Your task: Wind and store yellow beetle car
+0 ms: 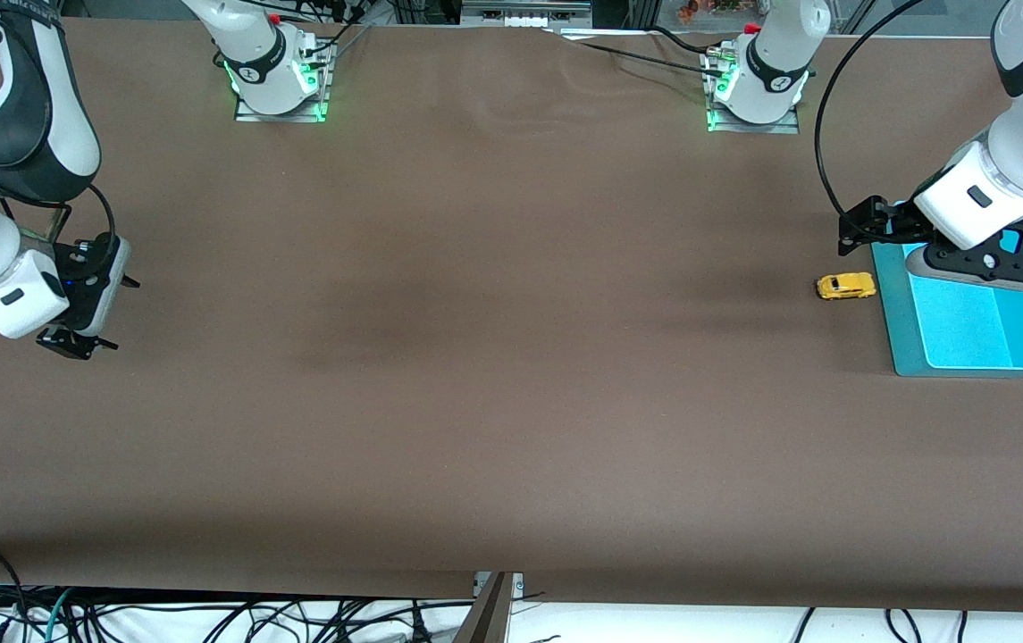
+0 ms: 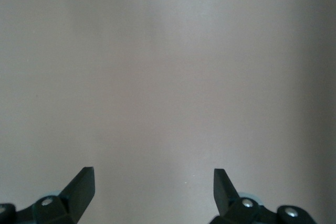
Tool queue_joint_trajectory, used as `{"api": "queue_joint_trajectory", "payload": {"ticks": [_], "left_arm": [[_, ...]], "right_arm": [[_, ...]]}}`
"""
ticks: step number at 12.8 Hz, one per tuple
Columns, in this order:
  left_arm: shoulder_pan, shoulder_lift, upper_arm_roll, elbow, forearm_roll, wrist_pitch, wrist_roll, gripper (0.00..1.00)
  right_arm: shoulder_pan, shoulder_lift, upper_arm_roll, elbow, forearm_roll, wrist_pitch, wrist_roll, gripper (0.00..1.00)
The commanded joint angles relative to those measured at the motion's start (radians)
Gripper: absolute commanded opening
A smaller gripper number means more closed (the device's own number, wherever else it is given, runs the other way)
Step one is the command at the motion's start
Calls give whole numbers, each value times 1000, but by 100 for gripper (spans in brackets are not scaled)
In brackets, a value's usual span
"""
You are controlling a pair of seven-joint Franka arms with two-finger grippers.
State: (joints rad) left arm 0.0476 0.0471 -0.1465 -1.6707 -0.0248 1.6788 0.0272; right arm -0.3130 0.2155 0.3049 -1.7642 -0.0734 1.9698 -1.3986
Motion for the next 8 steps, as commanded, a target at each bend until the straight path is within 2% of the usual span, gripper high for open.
{"api": "queue_joint_trajectory", "payload": {"ticks": [1, 4, 6, 8], "left_arm": [[0, 8, 1, 25, -6, -21, -1, 100], [1, 8, 1, 25, -6, -21, 23, 100], [3, 8, 1, 23, -7, -21, 115, 100], [9, 8, 4, 17, -6, -54, 211, 100]], "right_arm": [[28, -59, -4, -1, 14, -54, 114, 100], [80, -113, -23, -3, 14, -86, 352, 100], [101, -143, -23, -1, 14, -109, 508, 100], [132, -166, -50, 0, 17, -132, 599, 100]]}}
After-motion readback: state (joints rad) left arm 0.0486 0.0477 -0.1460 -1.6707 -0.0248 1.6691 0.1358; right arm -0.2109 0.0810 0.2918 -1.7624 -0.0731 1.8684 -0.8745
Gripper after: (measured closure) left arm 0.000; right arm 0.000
